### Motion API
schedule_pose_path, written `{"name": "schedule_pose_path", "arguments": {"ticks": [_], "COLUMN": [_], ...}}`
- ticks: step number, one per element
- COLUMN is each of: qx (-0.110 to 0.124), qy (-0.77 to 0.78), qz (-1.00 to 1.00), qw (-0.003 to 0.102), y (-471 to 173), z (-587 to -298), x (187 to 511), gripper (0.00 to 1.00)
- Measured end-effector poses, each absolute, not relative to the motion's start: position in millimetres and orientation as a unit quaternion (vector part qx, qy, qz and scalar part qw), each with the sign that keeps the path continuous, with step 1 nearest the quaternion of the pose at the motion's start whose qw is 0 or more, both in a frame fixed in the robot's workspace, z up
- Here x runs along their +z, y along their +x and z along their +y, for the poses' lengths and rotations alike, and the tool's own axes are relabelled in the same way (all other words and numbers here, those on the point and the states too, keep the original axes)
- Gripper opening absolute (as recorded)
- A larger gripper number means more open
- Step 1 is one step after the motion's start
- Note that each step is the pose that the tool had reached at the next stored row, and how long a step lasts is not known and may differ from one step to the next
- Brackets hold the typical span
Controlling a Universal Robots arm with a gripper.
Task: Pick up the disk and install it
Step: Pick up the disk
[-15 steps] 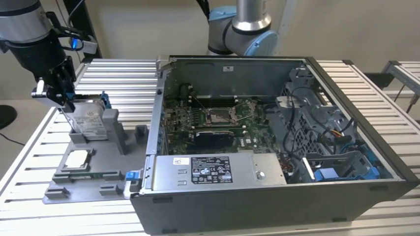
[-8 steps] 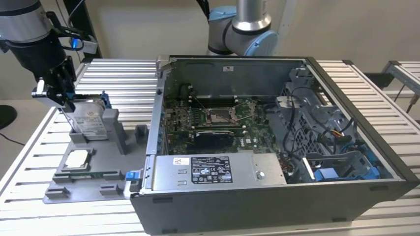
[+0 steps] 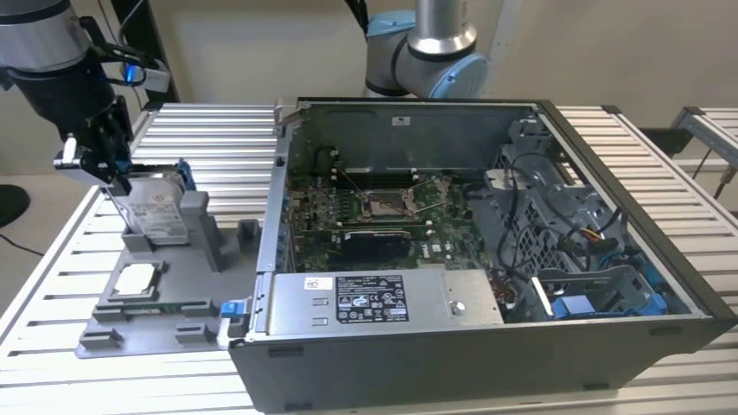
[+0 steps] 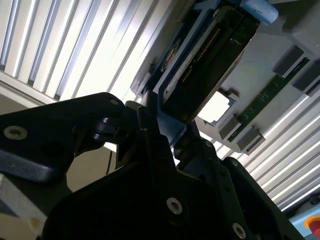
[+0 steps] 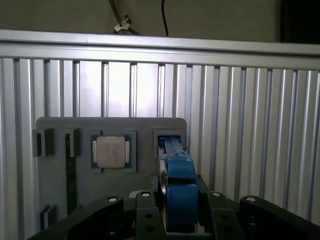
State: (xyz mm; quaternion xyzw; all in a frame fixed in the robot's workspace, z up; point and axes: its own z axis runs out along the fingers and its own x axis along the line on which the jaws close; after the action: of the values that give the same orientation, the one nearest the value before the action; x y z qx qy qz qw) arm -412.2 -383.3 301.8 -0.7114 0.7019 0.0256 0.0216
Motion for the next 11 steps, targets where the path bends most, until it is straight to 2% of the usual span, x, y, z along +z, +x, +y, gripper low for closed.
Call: {"name": "schedule_pose_path", "arguments": {"ticks": [11], "qx": [0.026], "qy": [-0.711], "qz": [0.702], "qw": [0.022], "y": [-412], "z": [-383], "x": [322], "gripper": [0.0]}}
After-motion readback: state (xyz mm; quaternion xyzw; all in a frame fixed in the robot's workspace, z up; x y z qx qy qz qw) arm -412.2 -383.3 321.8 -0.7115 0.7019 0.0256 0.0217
